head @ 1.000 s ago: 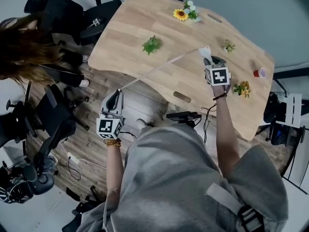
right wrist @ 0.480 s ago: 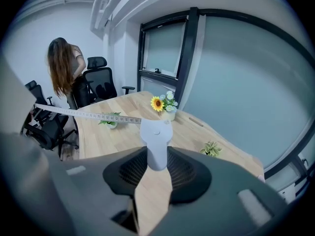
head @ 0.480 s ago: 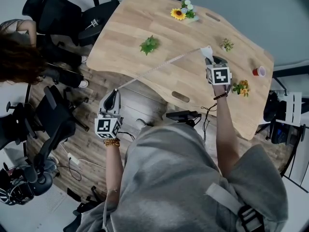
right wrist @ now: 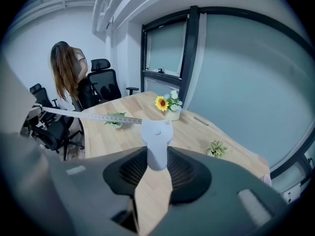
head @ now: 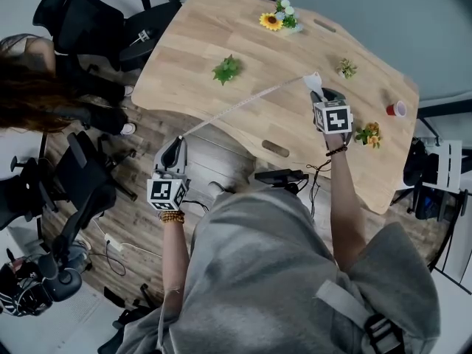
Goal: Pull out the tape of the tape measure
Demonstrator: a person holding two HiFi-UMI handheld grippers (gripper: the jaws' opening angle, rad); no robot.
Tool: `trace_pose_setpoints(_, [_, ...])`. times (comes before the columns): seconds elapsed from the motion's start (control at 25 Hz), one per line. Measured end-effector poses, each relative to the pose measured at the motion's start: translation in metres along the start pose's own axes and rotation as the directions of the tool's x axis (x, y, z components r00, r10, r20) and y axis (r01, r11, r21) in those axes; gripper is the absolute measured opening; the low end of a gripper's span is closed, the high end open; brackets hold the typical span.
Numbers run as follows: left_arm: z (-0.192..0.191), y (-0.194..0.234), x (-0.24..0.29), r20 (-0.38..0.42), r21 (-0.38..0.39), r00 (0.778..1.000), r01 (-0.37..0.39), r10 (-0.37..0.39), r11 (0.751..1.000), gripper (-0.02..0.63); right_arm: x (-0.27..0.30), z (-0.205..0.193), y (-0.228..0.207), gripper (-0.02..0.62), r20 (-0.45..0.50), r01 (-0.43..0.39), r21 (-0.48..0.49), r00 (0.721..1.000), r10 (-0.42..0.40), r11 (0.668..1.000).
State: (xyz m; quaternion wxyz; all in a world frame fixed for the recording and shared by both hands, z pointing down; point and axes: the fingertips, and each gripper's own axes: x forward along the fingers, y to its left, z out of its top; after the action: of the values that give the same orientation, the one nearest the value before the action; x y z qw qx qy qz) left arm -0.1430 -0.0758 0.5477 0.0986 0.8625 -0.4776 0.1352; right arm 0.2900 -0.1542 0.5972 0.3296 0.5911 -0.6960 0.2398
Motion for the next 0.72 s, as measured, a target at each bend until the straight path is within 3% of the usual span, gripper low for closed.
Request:
trace_pose_setpoints(0.36, [0.000, -0.013, 0.017, 0.003, -0.023, 1.000, 0.029, -0.029, 0.999, 0.037, 0.000, -0.006, -0.007, 0.130, -0.003, 0.000, 0.004, 1.000, 0.000, 1.000])
trace_pose_setpoints(0.72, [0.012, -0.040, 0.072, 0.018, -0.070, 0.995, 0.102, -0.101, 0.992, 0.037, -0.001, -0.020, -0.027, 0.132, -0.018, 0.010, 0.047, 1.000, -0.009, 0.999])
